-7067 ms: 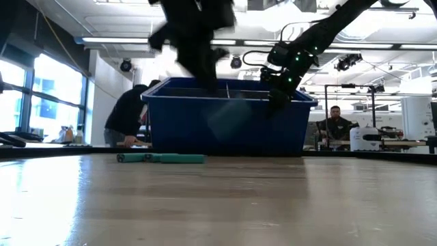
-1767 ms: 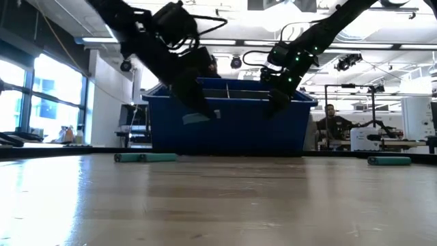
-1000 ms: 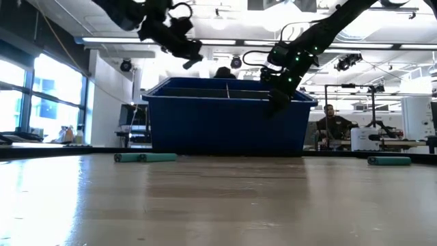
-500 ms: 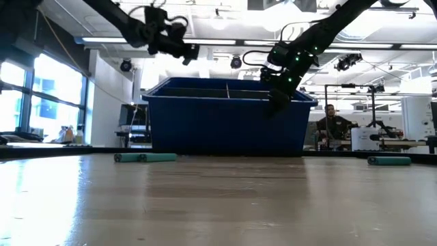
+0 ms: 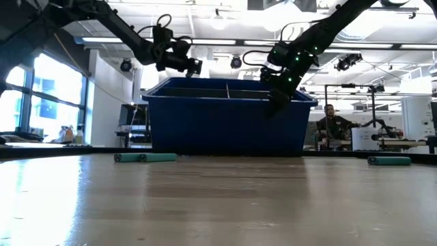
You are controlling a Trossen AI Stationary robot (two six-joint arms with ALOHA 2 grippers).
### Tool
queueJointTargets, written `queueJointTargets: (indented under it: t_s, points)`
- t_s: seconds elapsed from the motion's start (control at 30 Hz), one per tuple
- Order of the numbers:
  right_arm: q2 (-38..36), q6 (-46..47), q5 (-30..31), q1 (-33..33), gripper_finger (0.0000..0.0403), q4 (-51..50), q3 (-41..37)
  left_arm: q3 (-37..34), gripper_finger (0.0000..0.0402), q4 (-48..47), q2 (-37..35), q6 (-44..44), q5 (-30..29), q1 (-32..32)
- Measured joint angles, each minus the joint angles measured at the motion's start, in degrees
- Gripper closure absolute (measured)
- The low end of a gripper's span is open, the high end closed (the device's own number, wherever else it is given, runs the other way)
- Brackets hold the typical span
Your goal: Sort blocks
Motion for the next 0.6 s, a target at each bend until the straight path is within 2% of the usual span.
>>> queueJointTargets:
  t_s: [0.07, 0.2, 0.33, 0.5, 0.6]
  points:
    - [0.0, 0.0, -0.01, 0.0, 0.0208, 0.0, 0.0, 0.0, 0.0321, -1.21, 0.12, -0.01, -1.76, -0.02]
    - [0.0, 0.0, 0.0, 0.0, 0.0208, 0.0, 0.0, 0.02, 0.025, -2.11, -0.54, 0.0, -2.37, -0.11]
    - [0.0, 0.02, -0.02, 0.0, 0.0208, 0.0, 0.0, 0.02, 0.02, -9.44, -2.81, 0.11, -3.05, -0.53]
    - [0.0, 0.0, 0.0, -0.02, 0.0208, 0.0, 0.0, 0.0, 0.0187, -13.28, -7.76, 0.88, 0.11, -1.21]
    - [0.0, 0.0, 0.0, -0.02, 0.0208, 0.0, 0.0, 0.0, 0.0187, -17.33, -11.51, -0.04, 4.78, -1.76]
